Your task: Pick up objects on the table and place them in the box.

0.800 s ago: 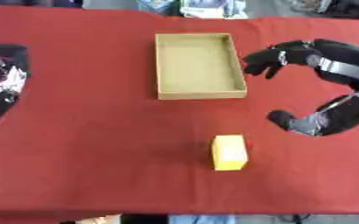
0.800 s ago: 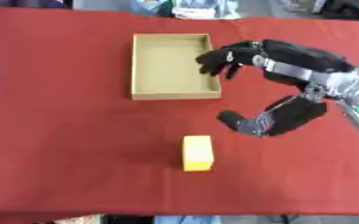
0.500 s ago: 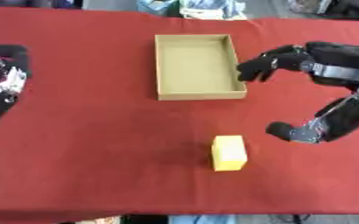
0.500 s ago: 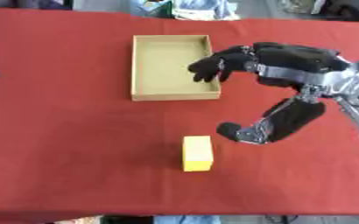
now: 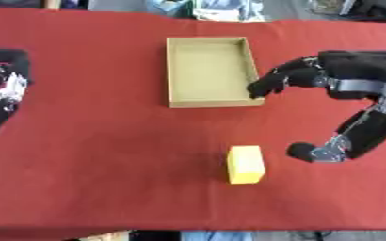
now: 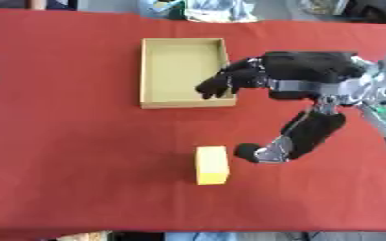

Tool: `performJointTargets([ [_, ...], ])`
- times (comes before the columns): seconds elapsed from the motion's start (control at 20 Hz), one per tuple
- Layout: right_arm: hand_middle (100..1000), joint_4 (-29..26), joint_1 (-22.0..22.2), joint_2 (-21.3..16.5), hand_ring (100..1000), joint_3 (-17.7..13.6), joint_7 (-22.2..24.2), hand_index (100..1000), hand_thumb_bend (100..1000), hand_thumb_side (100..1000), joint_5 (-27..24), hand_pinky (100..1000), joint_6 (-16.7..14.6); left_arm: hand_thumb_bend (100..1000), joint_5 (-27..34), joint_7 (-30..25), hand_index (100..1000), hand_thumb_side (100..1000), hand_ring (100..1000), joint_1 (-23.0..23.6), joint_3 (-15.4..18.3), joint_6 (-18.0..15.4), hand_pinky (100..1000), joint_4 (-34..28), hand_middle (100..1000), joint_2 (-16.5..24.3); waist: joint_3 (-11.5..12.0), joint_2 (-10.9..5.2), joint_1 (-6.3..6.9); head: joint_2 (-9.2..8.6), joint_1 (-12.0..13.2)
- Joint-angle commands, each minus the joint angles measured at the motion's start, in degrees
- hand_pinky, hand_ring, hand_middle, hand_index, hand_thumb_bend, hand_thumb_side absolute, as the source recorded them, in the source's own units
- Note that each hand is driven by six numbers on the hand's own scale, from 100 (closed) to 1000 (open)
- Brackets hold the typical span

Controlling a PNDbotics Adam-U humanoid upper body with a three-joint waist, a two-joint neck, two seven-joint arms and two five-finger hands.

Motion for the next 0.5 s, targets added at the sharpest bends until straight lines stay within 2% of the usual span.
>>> performJointTargets([
  [0.05, 837, -0.85, -1.42, -2.07, 823, 0.29, 1.2, 1000, 298, 350, 0.46, 749, -0.5, 261, 0.02, -0.22, 718, 611, 520, -0.28, -0.04, -0.1, 652, -0.65, 581, 1.51, 0.11, -1.0, 0.12, 0.13, -0.18],
  [0.5, 847, -0.85, -2.39, -1.75, 825, 2.08, 3.68, 1000, 304, 365, 1.15, 754, -0.44, 260, -0.01, -0.4, 717, 611, 520, -0.41, -0.15, -0.15, 653, -0.58, 581, 1.6, 0.36, -0.98, 0.07, 0.17, -0.29],
])
